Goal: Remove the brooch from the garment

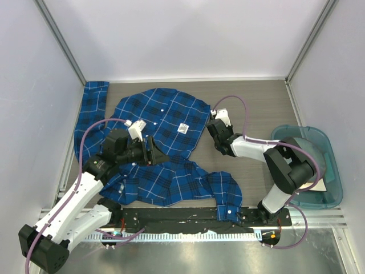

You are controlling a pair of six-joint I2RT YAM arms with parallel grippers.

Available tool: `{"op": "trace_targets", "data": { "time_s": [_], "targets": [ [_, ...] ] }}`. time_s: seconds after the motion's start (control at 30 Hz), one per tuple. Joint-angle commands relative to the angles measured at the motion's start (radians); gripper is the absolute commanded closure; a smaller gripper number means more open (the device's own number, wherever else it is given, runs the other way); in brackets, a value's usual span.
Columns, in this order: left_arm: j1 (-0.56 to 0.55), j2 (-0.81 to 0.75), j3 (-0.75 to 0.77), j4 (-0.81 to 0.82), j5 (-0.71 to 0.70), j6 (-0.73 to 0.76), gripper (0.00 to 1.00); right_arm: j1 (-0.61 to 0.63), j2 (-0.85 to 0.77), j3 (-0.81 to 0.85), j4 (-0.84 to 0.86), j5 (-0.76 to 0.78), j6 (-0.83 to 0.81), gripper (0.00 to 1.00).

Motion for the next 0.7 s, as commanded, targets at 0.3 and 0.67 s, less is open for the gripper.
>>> {"op": "trace_targets", "data": {
  "time_s": [0.3, 0.67],
  "targets": [
    [0.0, -0.009, 0.021, 0.012, 0.022, 0.009, 0.32, -0.002, -0.13, 0.027, -0.015, -0.143, 0.053, 0.6],
    [-0.002, -0.012, 0.042, 0.005, 0.02, 0.001, 0.31, 0.003, -0.326, 0.036, -0.103, -0.258, 0.147, 0.57]
  ]
}}
